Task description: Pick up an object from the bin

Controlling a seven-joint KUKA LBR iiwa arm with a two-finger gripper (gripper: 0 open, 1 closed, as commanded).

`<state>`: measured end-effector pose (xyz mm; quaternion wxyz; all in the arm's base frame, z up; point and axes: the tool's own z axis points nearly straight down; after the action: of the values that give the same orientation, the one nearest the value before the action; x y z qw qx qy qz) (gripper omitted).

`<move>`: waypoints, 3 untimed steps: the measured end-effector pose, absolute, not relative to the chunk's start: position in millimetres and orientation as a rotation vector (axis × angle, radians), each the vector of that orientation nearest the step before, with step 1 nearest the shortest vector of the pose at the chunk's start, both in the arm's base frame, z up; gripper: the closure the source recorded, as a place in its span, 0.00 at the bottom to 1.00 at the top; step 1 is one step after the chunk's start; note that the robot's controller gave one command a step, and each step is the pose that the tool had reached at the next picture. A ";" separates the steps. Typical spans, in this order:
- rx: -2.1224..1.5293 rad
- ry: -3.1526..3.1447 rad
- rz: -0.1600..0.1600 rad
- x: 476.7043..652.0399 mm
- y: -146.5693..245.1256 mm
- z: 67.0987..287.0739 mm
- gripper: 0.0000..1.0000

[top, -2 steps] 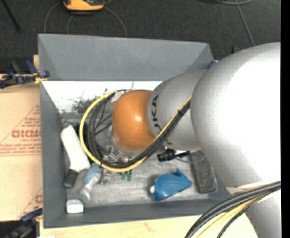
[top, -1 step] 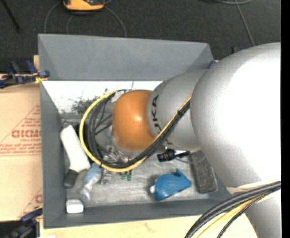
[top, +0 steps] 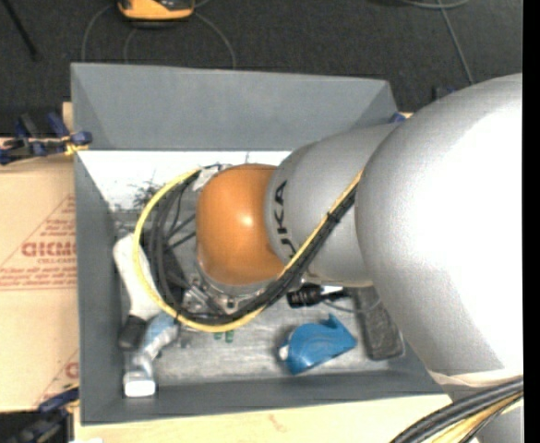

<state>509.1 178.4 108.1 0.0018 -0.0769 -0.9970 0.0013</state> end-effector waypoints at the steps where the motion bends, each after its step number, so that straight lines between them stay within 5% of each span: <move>1: -0.308 -3.128 0.000 501.1 129.5 131.8 1.00; 2: -0.310 -3.127 -0.001 501.1 129.6 131.8 1.00; 3: -0.337 -3.119 0.001 517.7 118.7 179.6 1.00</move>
Offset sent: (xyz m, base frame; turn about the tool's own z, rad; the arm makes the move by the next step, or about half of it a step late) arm 0.0000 0.0000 0.0000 0.0000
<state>517.7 118.7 179.6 0.0021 -0.1076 -0.9942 0.0002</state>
